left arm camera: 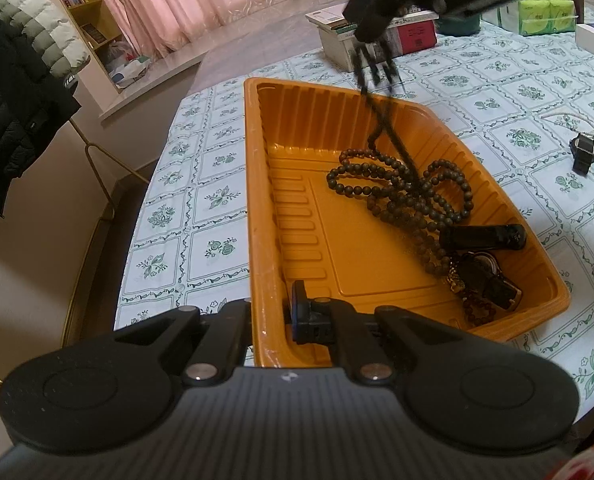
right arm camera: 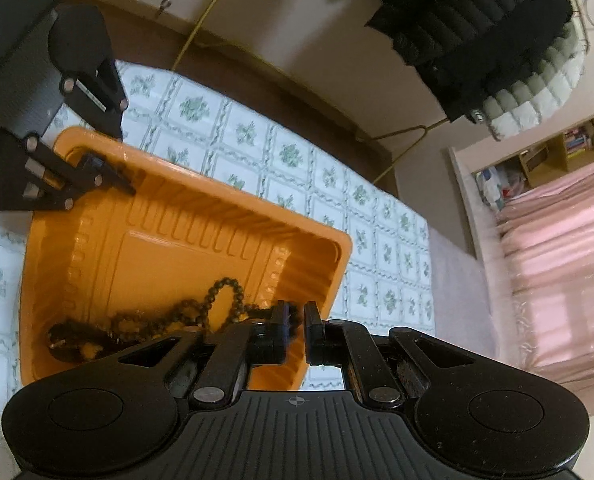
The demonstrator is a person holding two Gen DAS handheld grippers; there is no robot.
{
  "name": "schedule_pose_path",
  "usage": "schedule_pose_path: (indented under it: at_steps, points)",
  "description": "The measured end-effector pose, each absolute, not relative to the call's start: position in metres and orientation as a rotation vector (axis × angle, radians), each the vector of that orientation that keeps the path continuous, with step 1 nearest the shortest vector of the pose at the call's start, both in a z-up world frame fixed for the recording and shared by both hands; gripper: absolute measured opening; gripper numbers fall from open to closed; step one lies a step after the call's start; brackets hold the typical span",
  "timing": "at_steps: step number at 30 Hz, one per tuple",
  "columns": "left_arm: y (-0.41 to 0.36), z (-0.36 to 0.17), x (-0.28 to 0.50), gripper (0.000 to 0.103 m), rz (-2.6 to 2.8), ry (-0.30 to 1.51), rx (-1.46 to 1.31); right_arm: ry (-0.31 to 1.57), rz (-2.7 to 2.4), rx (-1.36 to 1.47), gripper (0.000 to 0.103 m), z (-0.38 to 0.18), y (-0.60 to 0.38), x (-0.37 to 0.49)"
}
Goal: Organize jewelry
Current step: 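Lower the dark bead necklace into the orange tray and open the right gripper, then grasp the black watch strap on the sheet with the right gripper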
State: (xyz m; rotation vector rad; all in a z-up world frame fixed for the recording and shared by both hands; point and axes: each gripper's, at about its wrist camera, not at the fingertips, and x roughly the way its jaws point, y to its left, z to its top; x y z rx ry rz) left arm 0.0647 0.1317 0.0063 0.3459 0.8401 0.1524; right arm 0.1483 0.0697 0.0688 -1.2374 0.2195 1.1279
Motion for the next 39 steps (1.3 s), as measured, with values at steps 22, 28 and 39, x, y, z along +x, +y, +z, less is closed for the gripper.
schedule_pose_path:
  at_steps: [22,28,39]
  points:
    - [0.127,0.006,0.064,0.003,0.167,0.842,0.357,0.641,0.644,-0.207,0.041,0.028,-0.148,0.115]
    - [0.126,0.007,0.064,0.003,0.166,0.842,0.371,0.697,0.51,-0.023,0.041,0.002,-0.198,0.098]
    - [0.124,0.008,0.063,0.004,0.166,0.838,0.38,0.772,0.332,0.04,0.041,-0.038,-0.241,0.089]
